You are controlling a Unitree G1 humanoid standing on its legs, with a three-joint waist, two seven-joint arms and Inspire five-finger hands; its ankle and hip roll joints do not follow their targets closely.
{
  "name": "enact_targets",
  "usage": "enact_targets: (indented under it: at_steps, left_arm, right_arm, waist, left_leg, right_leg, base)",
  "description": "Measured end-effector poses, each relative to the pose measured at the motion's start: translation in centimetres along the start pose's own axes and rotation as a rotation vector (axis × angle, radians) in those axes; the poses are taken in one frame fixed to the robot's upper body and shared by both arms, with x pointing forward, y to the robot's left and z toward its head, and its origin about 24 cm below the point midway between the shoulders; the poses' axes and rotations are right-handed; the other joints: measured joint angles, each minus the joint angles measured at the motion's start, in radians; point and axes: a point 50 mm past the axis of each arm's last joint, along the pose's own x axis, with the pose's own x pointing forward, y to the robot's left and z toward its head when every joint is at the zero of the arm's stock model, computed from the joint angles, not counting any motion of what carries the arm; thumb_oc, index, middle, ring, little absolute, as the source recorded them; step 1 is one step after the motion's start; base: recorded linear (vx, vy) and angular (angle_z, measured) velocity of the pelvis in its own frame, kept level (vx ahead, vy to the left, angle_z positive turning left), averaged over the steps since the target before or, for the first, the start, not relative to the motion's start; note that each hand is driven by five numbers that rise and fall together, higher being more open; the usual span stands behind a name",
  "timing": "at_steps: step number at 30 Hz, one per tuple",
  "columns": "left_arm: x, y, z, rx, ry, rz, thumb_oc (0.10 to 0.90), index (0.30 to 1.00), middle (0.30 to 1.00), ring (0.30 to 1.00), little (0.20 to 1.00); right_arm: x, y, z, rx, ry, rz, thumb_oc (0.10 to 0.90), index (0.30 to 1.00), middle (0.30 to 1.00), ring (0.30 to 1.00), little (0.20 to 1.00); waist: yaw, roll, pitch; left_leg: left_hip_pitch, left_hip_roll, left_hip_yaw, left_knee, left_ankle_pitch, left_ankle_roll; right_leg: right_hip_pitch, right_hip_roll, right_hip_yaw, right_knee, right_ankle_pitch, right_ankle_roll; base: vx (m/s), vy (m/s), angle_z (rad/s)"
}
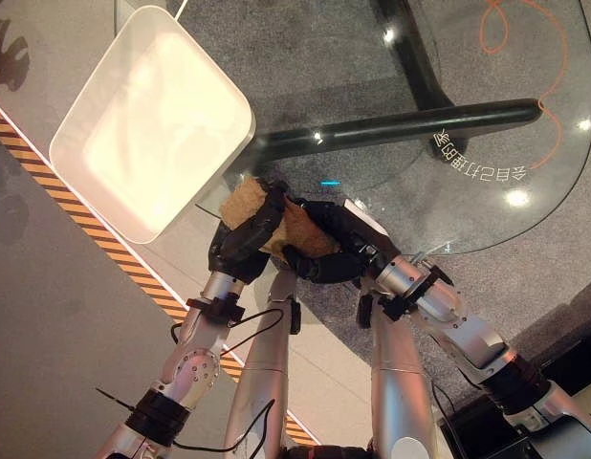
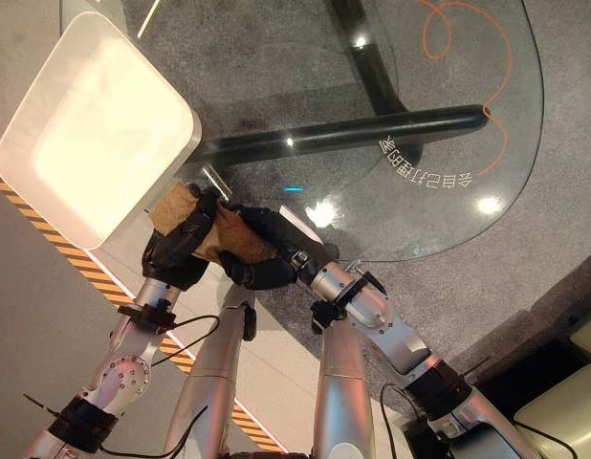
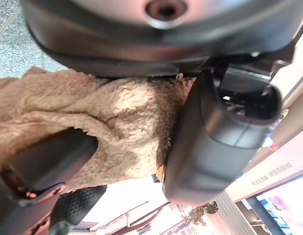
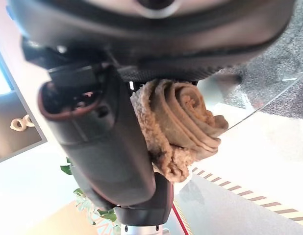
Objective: Wipe the table with a cloth and put it in the basket.
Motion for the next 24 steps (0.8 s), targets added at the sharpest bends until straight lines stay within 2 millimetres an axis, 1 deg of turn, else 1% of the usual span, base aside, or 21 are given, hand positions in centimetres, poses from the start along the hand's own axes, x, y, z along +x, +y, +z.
enact_targets:
  at_steps: [4,7,8,9,10,12,14,17,20,21,24]
  left_arm:
    - [0.04,-0.10,-0.12,-0.011,-0.004,-0.004,0.438,0.589,0.589,0.589,0.538]
    - [0.07,-0.28,-0.21,-0.021,-0.009,-0.025,0.539,0.676,0.676,0.676,0.639]
    - [0.07,-0.27,-0.19,-0.021,-0.009,-0.025,0.539,0.676,0.676,0.676,0.639]
    - [0.08,-0.28,-0.17,-0.022,-0.012,-0.026,0.495,0.639,0.639,0.639,0.595]
    - [0.09,-0.29,-0.17,-0.023,-0.012,-0.026,0.487,0.632,0.632,0.632,0.587]
    - [0.16,-0.41,-0.30,-0.032,-0.017,-0.028,0.495,0.639,0.639,0.639,0.595]
    - [0.19,-0.48,-0.38,-0.039,-0.021,-0.029,0.523,0.662,0.662,0.662,0.623]
    - [0.23,-0.56,-0.39,-0.044,-0.027,-0.035,0.520,0.660,0.660,0.660,0.620]
    - [0.29,-0.65,-0.32,-0.049,-0.037,-0.043,0.440,0.592,0.592,0.592,0.540]
    - [0.30,-0.63,-0.27,-0.048,-0.039,-0.042,0.399,0.556,0.556,0.556,0.499]
    - [0.33,-0.47,0.09,-0.043,-0.054,-0.037,0.375,0.535,0.535,0.535,0.475]
  right_arm:
    - [-0.07,0.01,-0.08,0.012,0.000,-0.018,0.800,0.900,0.900,0.900,0.900]
    - [-0.21,-0.30,-0.06,0.042,-0.009,-0.048,0.800,0.900,0.900,0.900,0.900]
    - [-0.23,-0.36,-0.05,0.046,-0.011,-0.057,0.800,0.900,0.900,0.900,0.900]
    - [-0.26,-0.49,-0.02,0.051,-0.016,-0.073,0.800,0.900,0.900,0.900,0.900]
    - [-0.36,-0.55,-0.06,0.057,-0.018,-0.086,0.800,0.900,0.900,0.900,0.900]
    - [-0.52,-0.58,0.06,0.065,-0.029,-0.098,0.800,0.900,0.900,0.900,0.900]
    - [-0.67,-0.47,0.04,0.071,-0.033,-0.104,0.800,0.900,0.900,0.900,0.900]
    - [-0.67,-0.55,0.10,0.078,-0.039,-0.111,0.800,0.900,0.900,0.900,0.900]
    - [-0.66,-0.60,0.22,0.090,-0.047,-0.113,0.800,0.900,0.900,0.900,0.900]
    - [-0.66,-0.55,0.28,0.090,-0.050,-0.111,0.800,0.900,0.900,0.900,0.900]
    - [-0.84,-0.05,0.46,0.097,-0.059,-0.085,0.800,0.900,0.900,0.900,0.900]
  waist:
    - [-0.003,-0.002,0.000]
    - [-0.013,-0.009,0.000]
    - [-0.016,-0.012,0.000]
    - [-0.021,-0.015,0.000]
    - [-0.024,-0.018,0.000]
    - [-0.027,-0.022,0.000]
    - [-0.027,-0.022,0.000]
    - [-0.026,-0.022,0.000]
    - [-0.025,-0.022,0.000]
    - [-0.025,-0.022,0.000]
    - [-0.026,-0.023,0.000]
  left_leg:
    - [0.000,0.000,0.000,0.001,0.000,0.000]
    - [0.000,0.000,0.000,0.002,-0.001,0.001]
    - [-0.001,0.001,0.000,0.002,-0.001,0.001]
    - [-0.001,0.001,0.000,0.002,-0.001,0.001]
    - [-0.002,0.002,0.000,0.002,-0.001,0.002]
    - [-0.002,0.002,0.001,0.002,-0.002,0.003]
    - [-0.002,0.002,0.001,0.002,-0.002,0.004]
    - [-0.002,0.002,0.001,0.002,-0.003,0.004]
    - [-0.003,0.002,0.001,0.002,-0.003,0.004]
    - [-0.003,0.002,0.001,0.002,-0.003,0.004]
    - [-0.003,0.002,0.001,0.001,-0.003,0.005]
  right_leg:
    - [0.001,0.000,0.000,-0.001,0.001,0.001]
    - [0.002,0.001,0.000,-0.004,0.002,0.001]
    - [0.003,0.002,0.000,-0.005,0.004,0.002]
    - [0.004,0.003,0.000,-0.008,0.005,0.002]
    - [0.004,0.003,0.001,-0.011,0.006,0.003]
    - [0.004,0.004,0.004,-0.015,0.008,0.004]
    - [0.005,0.005,0.004,-0.016,0.008,0.004]
    - [0.005,0.005,0.004,-0.017,0.008,0.004]
    - [0.005,0.005,0.003,-0.017,0.008,0.004]
    - [0.005,0.005,0.003,-0.017,0.008,0.004]
    - [0.005,0.005,0.004,-0.019,0.008,0.004]
  base:
    - [0.00,0.000,0.00]
    - [0.00,0.000,0.00]
    - [0.00,0.000,0.00]
    - [0.00,0.000,0.00]
    - [0.00,-0.008,-0.04]
    - [0.00,-0.006,-0.04]
    - [0.00,0.000,0.00]
    - [0.00,0.000,0.00]
    - [0.00,0.000,0.00]
    - [0.00,0.000,0.00]
    - [0.00,0.000,0.00]
